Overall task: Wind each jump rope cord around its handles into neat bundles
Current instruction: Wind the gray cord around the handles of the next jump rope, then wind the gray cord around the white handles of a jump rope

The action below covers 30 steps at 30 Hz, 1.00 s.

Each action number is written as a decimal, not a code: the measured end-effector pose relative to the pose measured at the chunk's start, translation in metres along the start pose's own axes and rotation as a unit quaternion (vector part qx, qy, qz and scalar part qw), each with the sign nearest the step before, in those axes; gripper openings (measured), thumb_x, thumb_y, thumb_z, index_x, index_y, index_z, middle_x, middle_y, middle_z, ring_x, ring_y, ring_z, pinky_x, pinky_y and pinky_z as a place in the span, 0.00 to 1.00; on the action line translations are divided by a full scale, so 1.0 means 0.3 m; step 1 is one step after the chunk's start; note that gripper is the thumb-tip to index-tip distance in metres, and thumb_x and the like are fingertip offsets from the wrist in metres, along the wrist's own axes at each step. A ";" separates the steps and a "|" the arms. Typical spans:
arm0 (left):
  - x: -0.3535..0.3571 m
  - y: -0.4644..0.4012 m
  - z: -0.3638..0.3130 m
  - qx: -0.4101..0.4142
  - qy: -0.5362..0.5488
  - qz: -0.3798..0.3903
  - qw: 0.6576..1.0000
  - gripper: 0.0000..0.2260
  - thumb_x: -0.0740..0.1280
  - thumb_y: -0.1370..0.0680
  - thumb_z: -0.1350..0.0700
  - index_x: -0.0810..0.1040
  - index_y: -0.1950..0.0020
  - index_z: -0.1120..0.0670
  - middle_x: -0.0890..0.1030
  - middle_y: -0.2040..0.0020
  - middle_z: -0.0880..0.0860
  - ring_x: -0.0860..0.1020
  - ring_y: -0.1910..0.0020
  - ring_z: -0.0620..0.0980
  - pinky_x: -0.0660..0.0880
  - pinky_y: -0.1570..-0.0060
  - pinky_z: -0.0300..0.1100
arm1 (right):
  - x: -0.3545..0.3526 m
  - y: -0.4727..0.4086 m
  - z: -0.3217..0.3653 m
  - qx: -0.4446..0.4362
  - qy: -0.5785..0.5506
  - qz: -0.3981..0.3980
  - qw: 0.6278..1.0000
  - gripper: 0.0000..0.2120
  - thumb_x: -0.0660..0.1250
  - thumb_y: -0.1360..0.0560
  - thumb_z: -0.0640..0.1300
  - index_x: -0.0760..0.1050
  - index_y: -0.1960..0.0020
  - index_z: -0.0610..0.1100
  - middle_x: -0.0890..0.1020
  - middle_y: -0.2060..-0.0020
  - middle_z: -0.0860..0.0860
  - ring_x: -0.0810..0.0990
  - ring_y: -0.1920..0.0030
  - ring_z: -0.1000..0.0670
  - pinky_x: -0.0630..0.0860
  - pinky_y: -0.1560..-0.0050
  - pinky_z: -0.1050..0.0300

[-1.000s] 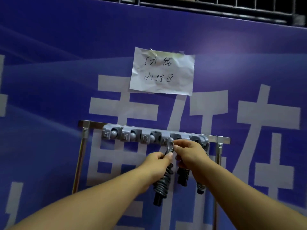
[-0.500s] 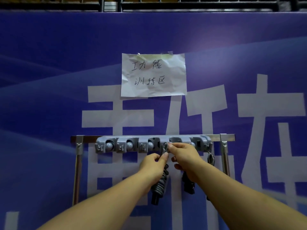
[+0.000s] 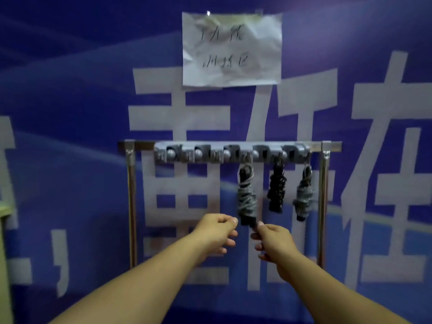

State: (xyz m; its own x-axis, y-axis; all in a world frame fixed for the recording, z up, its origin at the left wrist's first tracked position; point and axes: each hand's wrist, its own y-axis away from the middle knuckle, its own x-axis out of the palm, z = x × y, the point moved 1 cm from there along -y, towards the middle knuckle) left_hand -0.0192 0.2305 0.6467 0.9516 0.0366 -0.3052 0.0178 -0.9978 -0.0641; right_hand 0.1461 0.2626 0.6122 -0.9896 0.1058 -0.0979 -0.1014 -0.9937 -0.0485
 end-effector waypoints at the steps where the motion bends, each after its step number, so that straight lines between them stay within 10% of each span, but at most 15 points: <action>1: -0.006 0.034 0.053 -0.016 -0.006 -0.001 1.000 0.10 0.64 0.18 0.46 0.78 0.43 0.49 0.84 0.50 0.50 0.84 0.54 0.49 0.78 0.56 0.44 | 0.007 0.035 -0.055 0.025 -0.007 0.008 1.000 0.13 0.62 0.18 0.50 0.80 0.47 0.42 0.84 0.51 0.42 0.76 0.62 0.47 0.74 0.65 0.54; 23: 0.150 1.333 1.731 -0.481 0.060 -0.149 0.862 0.11 0.65 0.19 0.52 0.80 0.54 0.59 0.80 0.65 0.57 0.75 0.74 0.53 0.67 0.80 0.36 | 0.316 1.194 -1.517 0.407 0.119 0.137 0.895 0.19 0.65 0.20 0.52 0.78 0.64 0.41 0.76 0.74 0.47 0.69 0.77 0.50 0.65 0.75 0.63; 26: 0.233 1.419 1.903 -0.493 0.009 -0.127 0.861 0.12 0.68 0.21 0.53 0.85 0.53 0.60 0.84 0.58 0.64 0.83 0.60 0.63 0.79 0.62 0.53 | 0.353 1.249 -1.604 0.417 0.113 0.150 0.889 0.18 0.64 0.20 0.52 0.78 0.62 0.41 0.75 0.74 0.49 0.69 0.77 0.52 0.64 0.76 0.64; 30: 0.358 1.468 1.962 -0.499 0.037 -0.134 0.856 0.07 0.67 0.21 0.50 0.82 0.56 0.51 0.85 0.52 0.59 0.84 0.54 0.59 0.79 0.54 0.51 | 0.395 1.316 -1.672 0.429 0.089 0.175 0.882 0.16 0.64 0.19 0.49 0.76 0.62 0.41 0.75 0.73 0.47 0.67 0.80 0.54 0.61 0.79 0.67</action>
State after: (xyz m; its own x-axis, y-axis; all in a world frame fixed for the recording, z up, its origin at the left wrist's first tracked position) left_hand -0.0898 -0.1724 0.0264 0.8887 0.3045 -0.3429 0.4559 -0.5068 0.7316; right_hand 0.0402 -0.0980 0.0828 -0.9517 -0.2840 -0.1164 0.0902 -0.6213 0.7784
